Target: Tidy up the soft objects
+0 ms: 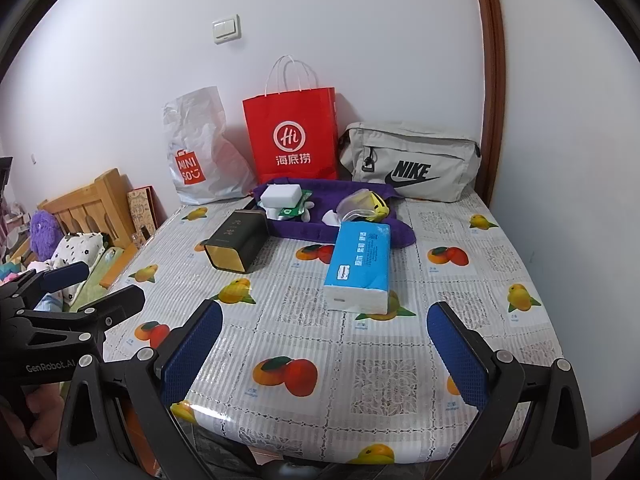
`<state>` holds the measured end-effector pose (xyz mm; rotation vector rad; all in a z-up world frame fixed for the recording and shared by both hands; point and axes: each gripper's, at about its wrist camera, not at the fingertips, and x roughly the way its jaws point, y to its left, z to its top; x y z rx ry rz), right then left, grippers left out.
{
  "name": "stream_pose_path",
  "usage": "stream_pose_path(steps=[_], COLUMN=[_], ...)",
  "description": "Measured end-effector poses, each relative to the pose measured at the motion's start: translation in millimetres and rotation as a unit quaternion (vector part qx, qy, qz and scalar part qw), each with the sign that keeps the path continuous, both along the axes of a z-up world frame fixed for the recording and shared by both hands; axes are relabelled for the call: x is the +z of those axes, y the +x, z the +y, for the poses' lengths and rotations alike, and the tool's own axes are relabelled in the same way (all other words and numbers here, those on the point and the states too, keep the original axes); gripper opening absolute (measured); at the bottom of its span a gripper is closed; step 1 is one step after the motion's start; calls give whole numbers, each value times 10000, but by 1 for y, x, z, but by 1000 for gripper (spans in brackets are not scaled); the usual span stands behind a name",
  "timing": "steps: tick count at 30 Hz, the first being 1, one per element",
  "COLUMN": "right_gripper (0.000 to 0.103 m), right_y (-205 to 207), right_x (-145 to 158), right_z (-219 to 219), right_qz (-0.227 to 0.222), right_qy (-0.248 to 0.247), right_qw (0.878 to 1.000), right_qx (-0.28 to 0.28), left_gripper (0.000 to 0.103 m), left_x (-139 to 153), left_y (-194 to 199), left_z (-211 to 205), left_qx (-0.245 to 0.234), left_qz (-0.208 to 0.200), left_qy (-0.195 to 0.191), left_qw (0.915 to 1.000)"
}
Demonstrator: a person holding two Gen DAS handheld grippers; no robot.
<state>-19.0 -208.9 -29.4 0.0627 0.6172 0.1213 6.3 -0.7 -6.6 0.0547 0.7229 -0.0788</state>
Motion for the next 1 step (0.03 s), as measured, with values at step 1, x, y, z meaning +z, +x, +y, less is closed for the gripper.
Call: stream_pose_path(steps=[1], right_gripper=[101], right_y=[1], right_x=[-1], right_z=[0], right_qz=[18], right_qy=[3], right_qw=[10000], right_qx=[4], left_gripper=[103], left_x=[-1], left_y=[1], left_z=[0], left_qx=[15], left_qz=[-1], left_qy=[6], left_qw=[10000])
